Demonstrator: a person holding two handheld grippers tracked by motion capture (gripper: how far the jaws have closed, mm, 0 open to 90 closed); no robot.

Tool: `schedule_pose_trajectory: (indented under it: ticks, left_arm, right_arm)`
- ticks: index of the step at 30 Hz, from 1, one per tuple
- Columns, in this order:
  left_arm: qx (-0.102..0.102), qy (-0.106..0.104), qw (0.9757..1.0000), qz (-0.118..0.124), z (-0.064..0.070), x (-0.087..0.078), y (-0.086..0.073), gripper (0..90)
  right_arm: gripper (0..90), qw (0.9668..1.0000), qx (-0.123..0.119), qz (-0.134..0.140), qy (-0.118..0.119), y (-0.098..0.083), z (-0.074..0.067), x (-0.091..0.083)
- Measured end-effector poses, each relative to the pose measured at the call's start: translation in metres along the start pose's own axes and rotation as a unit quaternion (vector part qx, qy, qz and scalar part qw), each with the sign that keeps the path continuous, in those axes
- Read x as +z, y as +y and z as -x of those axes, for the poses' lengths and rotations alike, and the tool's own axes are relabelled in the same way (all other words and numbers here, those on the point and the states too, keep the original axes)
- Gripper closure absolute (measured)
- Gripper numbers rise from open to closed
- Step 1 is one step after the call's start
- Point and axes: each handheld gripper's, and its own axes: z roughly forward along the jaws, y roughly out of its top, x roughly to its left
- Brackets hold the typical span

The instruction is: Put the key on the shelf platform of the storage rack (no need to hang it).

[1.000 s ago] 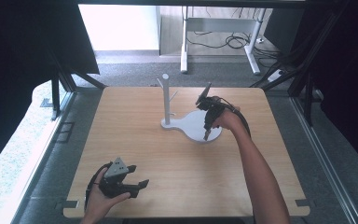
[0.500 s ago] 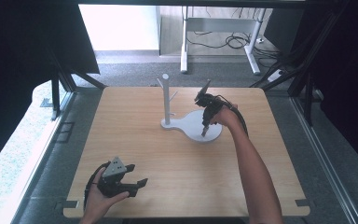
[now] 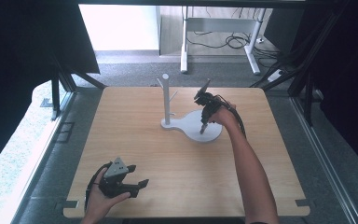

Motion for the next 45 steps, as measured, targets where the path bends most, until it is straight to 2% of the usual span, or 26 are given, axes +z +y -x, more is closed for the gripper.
schedule_pose_trajectory:
  ticks: [9,12,17,20,22,29,35,39,45]
  left_arm:
    - [0.0,0.0,1.0,-0.001,0.0,0.001,0.0,26.8]
    - [0.001,-0.001,1.0,0.0,0.0,0.0,0.0,26.8]
    - [-0.001,0.0,1.0,-0.002,-0.001,0.001,-0.001,26.7]
    - [-0.002,0.001,1.0,-0.001,-0.002,0.0,-0.001,26.8]
    - [-0.002,0.002,1.0,0.0,-0.002,-0.001,-0.001,26.7]
    - [-0.003,0.001,1.0,-0.001,-0.003,-0.001,-0.001,26.7]
    - [-0.004,0.001,1.0,-0.002,-0.004,-0.001,-0.001,26.7]
    - [-0.005,0.0,1.0,-0.003,-0.004,0.0,-0.002,26.8]
    - [-0.003,-0.001,1.0,-0.004,-0.003,0.001,-0.001,26.7]
  right_arm:
    - [89.3,0.9998,0.009,0.01,-0.015,-0.004,0.005,0.011]
    - [89.2,0.9997,0.011,0.006,-0.02,-0.005,0.006,0.017]
    - [89.2,0.9996,0.008,0.011,-0.023,-0.006,0.007,0.026]
    - [89.2,0.9993,0.013,0.022,-0.025,-0.005,0.008,0.028]
    - [89.1,0.9988,0.016,0.03,-0.035,-0.005,0.008,0.029]
    - [87.9,0.9978,0.023,0.041,-0.048,-0.007,0.01,0.036]
    - [82.1,0.9978,0.027,0.036,-0.048,-0.01,0.01,0.041]
    - [71.5,0.9971,0.028,0.041,-0.057,-0.012,0.01,0.04]
    - [54.4,0.9937,0.032,0.08,-0.071,-0.016,0.008,0.028]
